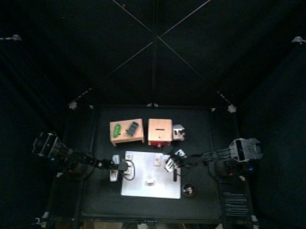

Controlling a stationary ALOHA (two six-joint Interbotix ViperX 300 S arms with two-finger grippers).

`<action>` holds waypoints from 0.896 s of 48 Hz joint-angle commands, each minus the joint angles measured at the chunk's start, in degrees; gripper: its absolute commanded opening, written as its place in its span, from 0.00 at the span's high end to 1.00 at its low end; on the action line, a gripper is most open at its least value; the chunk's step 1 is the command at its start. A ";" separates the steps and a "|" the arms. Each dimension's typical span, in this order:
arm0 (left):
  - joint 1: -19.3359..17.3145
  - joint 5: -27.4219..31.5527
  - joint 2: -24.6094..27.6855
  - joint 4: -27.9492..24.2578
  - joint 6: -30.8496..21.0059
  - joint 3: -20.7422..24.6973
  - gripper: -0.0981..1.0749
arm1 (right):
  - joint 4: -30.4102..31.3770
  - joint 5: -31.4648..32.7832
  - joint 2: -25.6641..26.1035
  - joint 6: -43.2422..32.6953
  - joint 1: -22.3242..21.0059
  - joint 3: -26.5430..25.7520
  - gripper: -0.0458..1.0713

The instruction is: Place third piece to top left

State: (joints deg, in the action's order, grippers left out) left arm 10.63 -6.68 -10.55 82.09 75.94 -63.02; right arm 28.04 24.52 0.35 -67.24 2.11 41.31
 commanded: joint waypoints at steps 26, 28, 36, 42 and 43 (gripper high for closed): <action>-0.44 1.05 -0.18 0.18 -0.09 0.26 0.27 | -0.09 -0.18 0.88 0.09 -0.09 -0.97 0.33; -0.44 1.05 -0.18 0.18 -0.09 0.35 0.27 | 0.00 -0.18 0.88 0.09 -0.09 -0.97 0.33; -0.62 0.97 -0.18 0.26 -0.09 0.35 0.27 | 0.00 -0.18 0.79 0.09 -0.09 -1.14 0.33; -0.88 0.88 -0.18 0.44 -0.09 0.44 0.25 | -0.09 -0.18 0.79 0.09 -0.09 -1.14 0.33; -0.88 0.79 -0.18 0.53 -0.09 0.44 0.25 | -0.09 -0.18 0.88 0.09 -0.09 -1.14 0.33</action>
State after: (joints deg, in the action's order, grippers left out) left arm 10.02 -5.63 -10.55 82.35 75.85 -63.37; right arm 27.95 24.43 0.18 -67.24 2.11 41.31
